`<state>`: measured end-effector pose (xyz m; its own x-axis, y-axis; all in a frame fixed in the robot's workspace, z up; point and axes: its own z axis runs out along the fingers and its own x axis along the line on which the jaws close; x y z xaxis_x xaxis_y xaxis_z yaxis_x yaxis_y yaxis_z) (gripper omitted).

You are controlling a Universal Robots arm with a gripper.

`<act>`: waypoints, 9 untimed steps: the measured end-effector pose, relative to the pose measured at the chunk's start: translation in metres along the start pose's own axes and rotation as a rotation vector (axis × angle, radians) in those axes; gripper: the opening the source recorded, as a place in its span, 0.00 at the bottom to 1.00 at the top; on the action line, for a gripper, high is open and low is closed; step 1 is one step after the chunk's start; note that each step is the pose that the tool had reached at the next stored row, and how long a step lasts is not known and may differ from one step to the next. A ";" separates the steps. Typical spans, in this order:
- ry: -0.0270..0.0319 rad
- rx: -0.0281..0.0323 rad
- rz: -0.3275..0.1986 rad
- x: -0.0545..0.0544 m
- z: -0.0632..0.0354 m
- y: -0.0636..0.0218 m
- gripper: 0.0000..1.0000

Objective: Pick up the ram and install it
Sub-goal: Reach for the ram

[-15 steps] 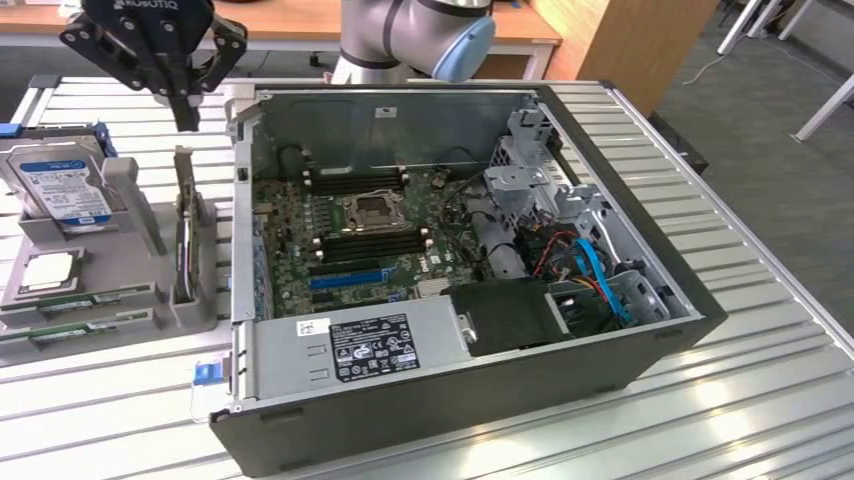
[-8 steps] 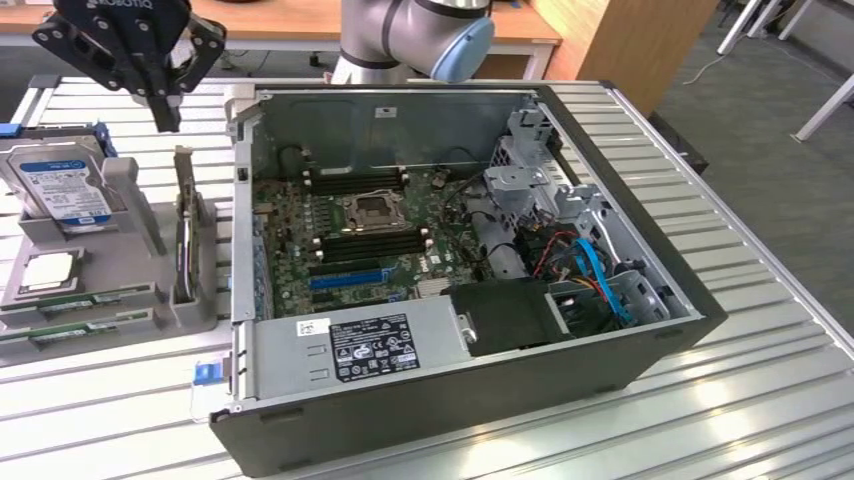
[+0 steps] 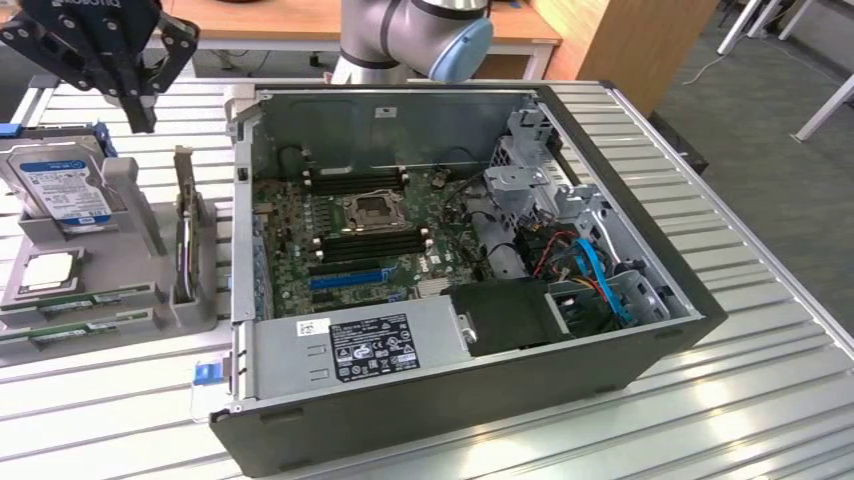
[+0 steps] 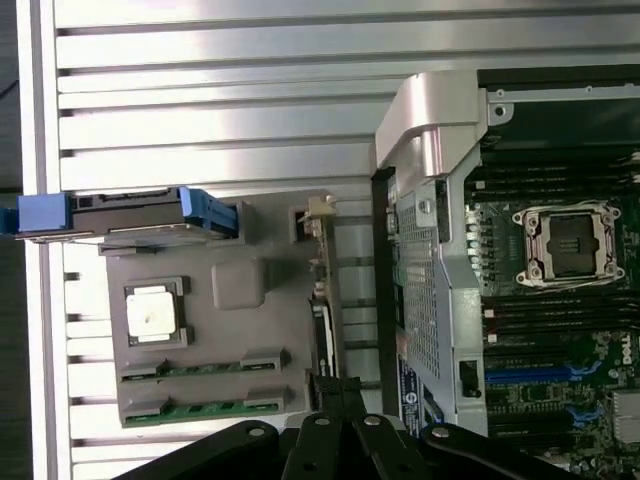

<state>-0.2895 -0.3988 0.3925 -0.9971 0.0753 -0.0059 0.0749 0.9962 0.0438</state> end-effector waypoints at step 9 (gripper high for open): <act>0.0018 0.0002 0.000 0.019 0.0001 -0.0014 0.10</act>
<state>-0.3085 -0.3988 0.3922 -0.9971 0.0754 -0.0040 0.0751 0.9962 0.0436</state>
